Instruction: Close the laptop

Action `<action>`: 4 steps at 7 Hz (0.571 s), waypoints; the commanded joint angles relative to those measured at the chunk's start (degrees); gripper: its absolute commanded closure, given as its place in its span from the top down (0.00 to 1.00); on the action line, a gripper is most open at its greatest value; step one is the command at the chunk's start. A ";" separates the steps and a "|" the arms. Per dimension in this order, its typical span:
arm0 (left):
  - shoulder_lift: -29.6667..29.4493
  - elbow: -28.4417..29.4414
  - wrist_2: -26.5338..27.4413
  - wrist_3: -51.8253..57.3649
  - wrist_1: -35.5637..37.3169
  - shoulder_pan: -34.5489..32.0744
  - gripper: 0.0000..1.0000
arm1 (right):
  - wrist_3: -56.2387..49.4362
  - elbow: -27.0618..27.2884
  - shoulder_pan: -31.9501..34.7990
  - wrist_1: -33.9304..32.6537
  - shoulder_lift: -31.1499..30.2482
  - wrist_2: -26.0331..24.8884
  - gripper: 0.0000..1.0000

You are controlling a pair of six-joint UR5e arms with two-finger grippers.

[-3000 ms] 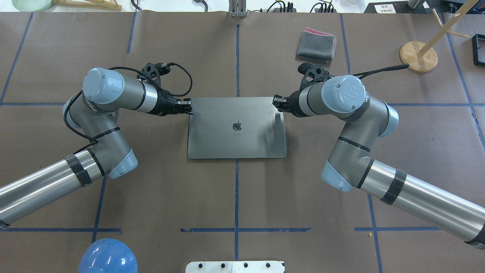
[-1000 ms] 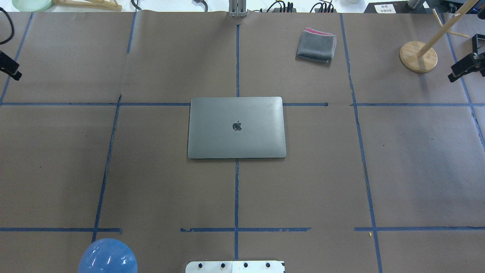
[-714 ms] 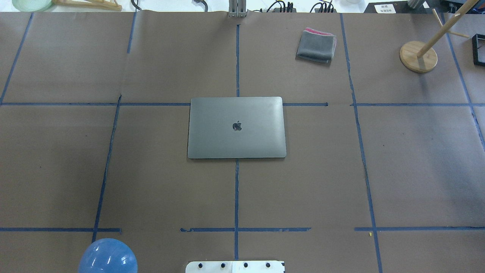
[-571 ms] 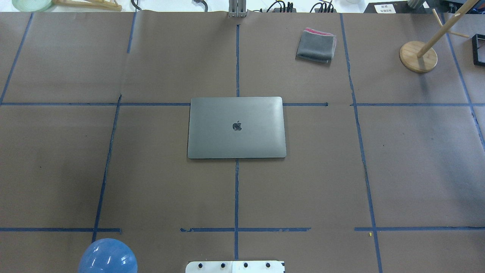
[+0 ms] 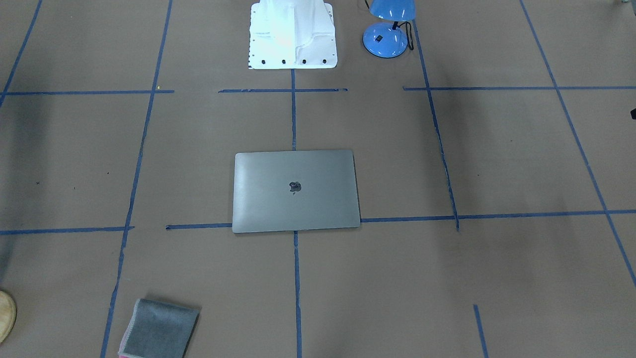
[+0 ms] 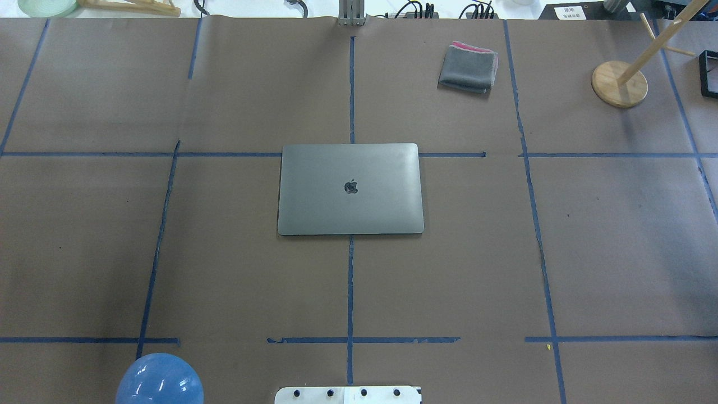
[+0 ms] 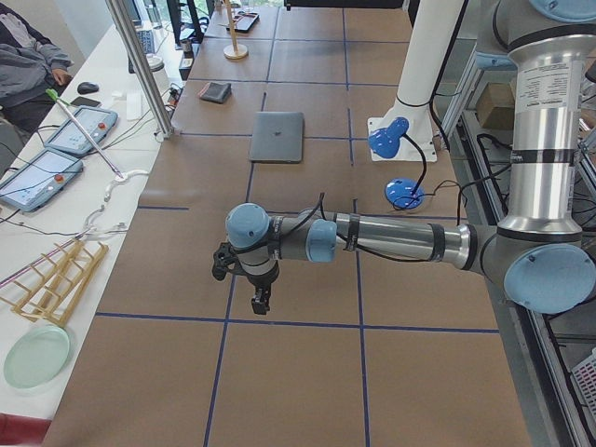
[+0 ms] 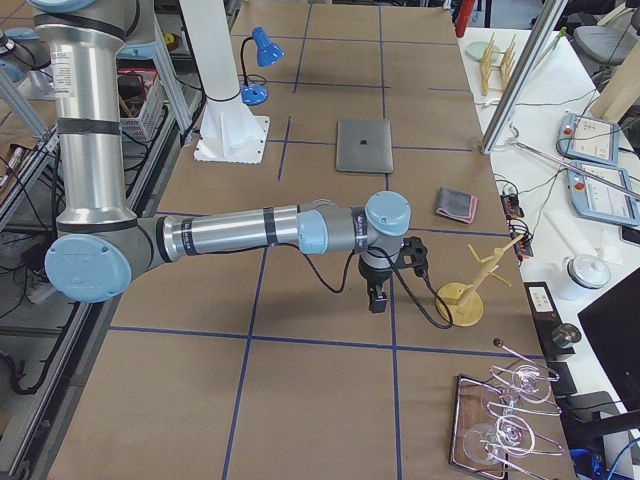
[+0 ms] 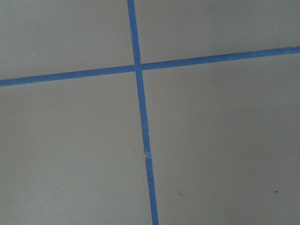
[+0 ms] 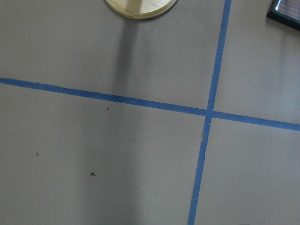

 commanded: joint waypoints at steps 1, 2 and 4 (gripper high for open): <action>1.20 1.07 1.17 4.90 0.35 -0.62 1.00 | -0.08 0.02 0.00 0.01 -0.50 -0.09 1.00; 0.51 1.17 3.71 4.90 0.52 -0.71 1.00 | -0.08 0.02 0.09 0.01 -0.68 -0.18 1.00; 0.32 1.08 3.83 4.46 0.70 -0.71 1.00 | -0.25 0.19 1.14 0.10 -0.59 -0.53 1.00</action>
